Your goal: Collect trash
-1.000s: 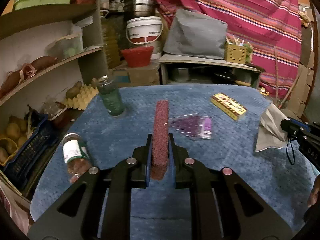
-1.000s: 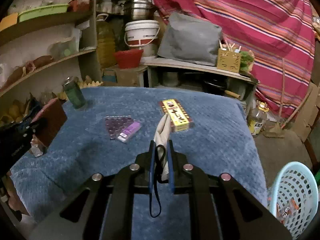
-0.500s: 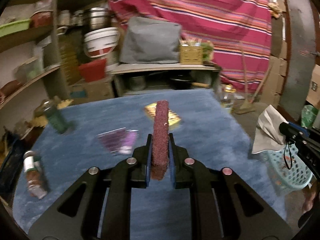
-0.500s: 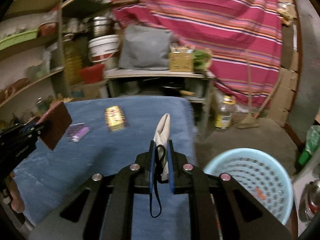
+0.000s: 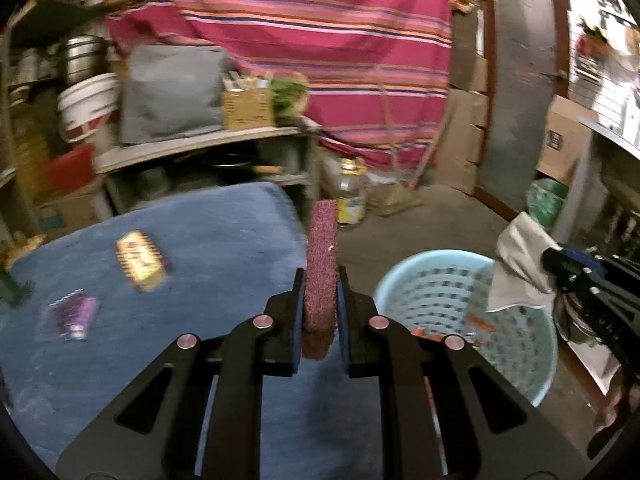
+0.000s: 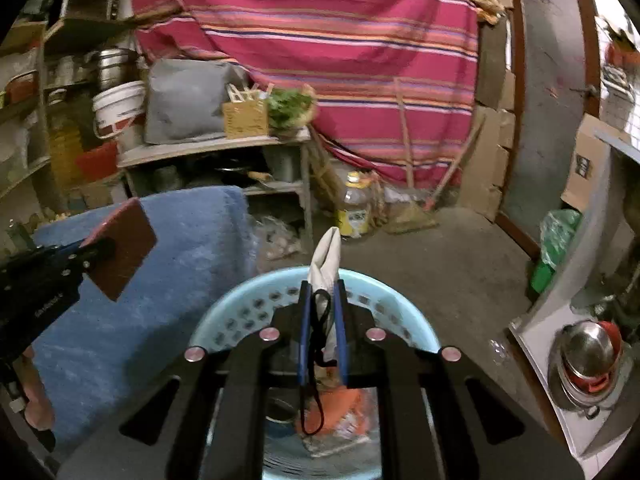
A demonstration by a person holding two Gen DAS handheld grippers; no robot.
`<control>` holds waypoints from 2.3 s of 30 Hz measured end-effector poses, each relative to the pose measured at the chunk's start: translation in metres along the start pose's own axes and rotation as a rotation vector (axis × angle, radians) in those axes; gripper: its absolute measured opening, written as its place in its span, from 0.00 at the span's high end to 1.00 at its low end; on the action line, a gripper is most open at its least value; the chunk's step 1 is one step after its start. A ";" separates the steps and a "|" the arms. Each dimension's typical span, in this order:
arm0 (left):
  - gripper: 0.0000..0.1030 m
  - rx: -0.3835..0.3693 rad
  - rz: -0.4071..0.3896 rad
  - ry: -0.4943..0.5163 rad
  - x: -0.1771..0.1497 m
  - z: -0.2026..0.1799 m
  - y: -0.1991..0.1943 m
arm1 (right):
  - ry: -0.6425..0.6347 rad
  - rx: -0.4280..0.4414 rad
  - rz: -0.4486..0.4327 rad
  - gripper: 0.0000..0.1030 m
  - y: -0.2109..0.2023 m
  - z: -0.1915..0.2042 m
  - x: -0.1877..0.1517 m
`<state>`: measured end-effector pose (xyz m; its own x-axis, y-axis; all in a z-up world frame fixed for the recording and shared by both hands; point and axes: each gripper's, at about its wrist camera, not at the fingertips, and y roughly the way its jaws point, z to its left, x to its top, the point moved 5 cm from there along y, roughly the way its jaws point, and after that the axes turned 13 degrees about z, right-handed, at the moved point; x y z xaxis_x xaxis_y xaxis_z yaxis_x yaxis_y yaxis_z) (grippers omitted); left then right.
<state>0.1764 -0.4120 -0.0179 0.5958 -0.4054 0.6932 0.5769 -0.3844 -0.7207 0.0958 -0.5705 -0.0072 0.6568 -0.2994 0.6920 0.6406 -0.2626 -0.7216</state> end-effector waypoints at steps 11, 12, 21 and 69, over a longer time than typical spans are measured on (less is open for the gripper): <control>0.67 -0.123 0.037 0.085 0.013 -0.069 0.033 | 0.060 -0.019 0.038 0.89 0.016 -0.039 -0.011; 0.59 -0.118 0.035 0.082 0.013 -0.069 0.034 | 0.061 -0.018 0.039 0.89 0.017 -0.039 -0.011; 0.11 -0.023 -0.028 0.003 0.011 -0.021 0.012 | 0.057 0.013 0.066 0.89 0.028 -0.023 -0.016; 0.05 0.342 -0.110 -0.343 -0.192 0.286 -0.158 | -0.086 0.231 -0.090 0.04 -0.066 0.294 -0.087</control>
<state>0.1306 -0.0361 -0.0363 0.6373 -0.0592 0.7683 0.7629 -0.0925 -0.6399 0.1131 -0.2578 -0.0144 0.6181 -0.2028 0.7595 0.7654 -0.0649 -0.6402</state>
